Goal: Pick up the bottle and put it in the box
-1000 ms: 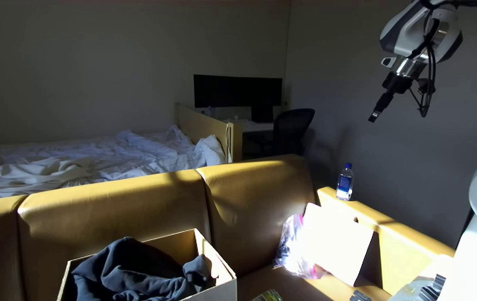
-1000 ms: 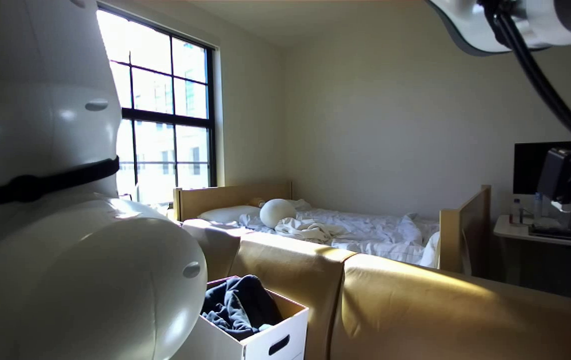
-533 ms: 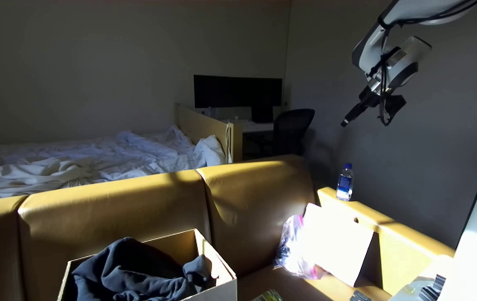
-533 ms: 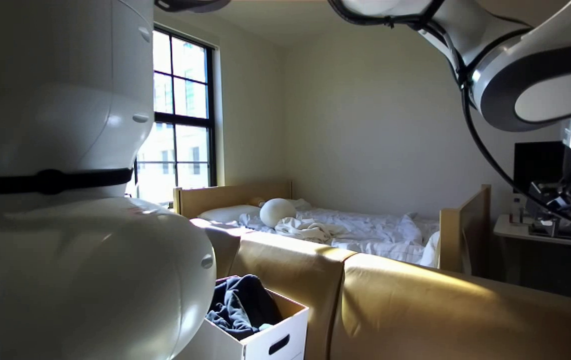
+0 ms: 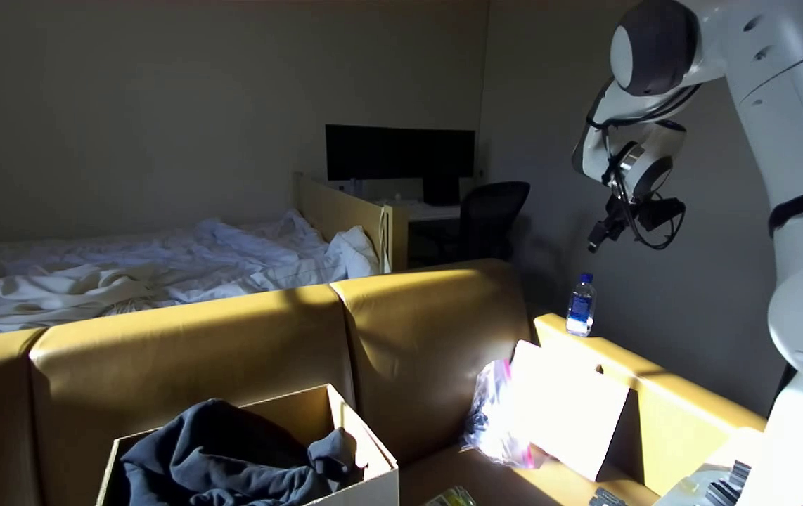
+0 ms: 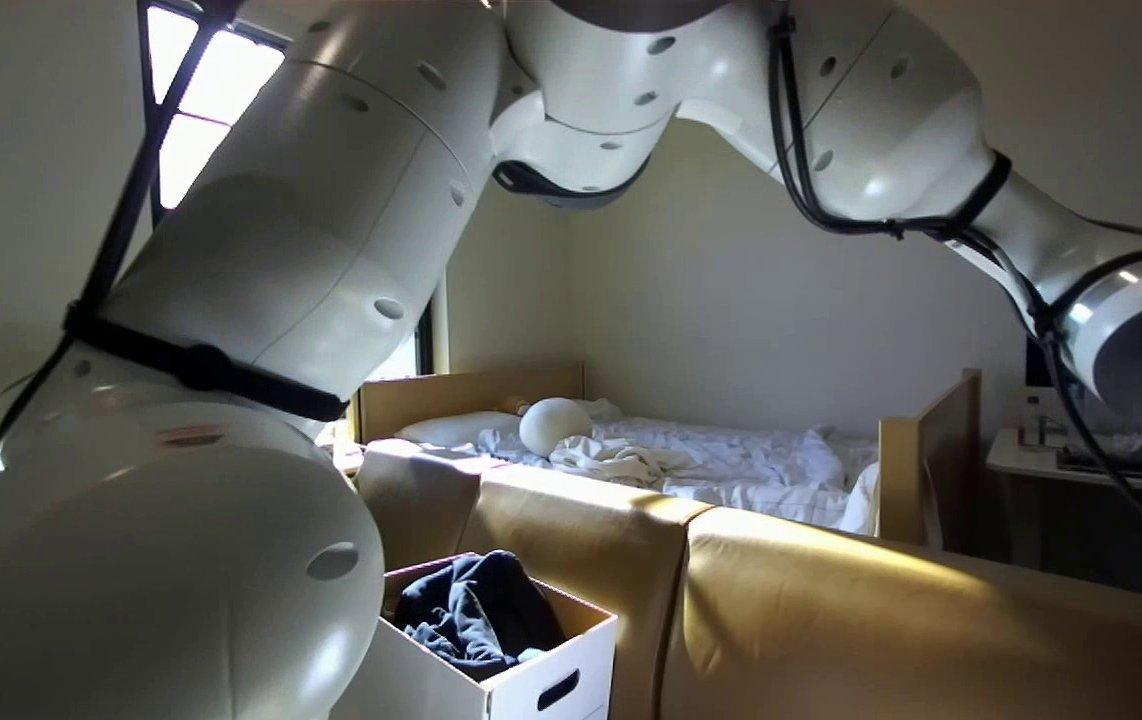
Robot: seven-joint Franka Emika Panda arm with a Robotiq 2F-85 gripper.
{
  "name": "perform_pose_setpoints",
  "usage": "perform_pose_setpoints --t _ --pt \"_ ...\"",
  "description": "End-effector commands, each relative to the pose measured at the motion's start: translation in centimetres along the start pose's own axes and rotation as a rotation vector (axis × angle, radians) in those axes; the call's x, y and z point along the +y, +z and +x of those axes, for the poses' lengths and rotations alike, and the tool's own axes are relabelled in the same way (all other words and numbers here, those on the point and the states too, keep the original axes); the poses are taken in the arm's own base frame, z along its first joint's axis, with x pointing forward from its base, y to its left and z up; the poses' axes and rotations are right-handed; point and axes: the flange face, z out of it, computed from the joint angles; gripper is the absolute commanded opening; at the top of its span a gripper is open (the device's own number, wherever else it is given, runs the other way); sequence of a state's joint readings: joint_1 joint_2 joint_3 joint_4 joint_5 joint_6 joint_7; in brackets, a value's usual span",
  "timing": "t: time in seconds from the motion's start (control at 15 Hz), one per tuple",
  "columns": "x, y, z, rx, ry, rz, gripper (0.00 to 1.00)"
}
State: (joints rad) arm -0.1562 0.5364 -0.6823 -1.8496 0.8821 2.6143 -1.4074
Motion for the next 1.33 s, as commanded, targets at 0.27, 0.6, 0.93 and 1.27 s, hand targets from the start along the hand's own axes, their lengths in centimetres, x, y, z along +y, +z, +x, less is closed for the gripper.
perform_pose_setpoints --t 0.27,0.6,0.93,1.27 --pt "1.8 6.5 2.2 -0.296 0.221 0.115 1.0" --pt "1.1 5.9 7.5 -0.345 0.33 0.214 1.0" --pt "2.4 5.9 6.7 -0.332 0.357 0.2 1.0" --pt "1.9 6.9 5.2 -0.281 0.302 0.144 1.0"
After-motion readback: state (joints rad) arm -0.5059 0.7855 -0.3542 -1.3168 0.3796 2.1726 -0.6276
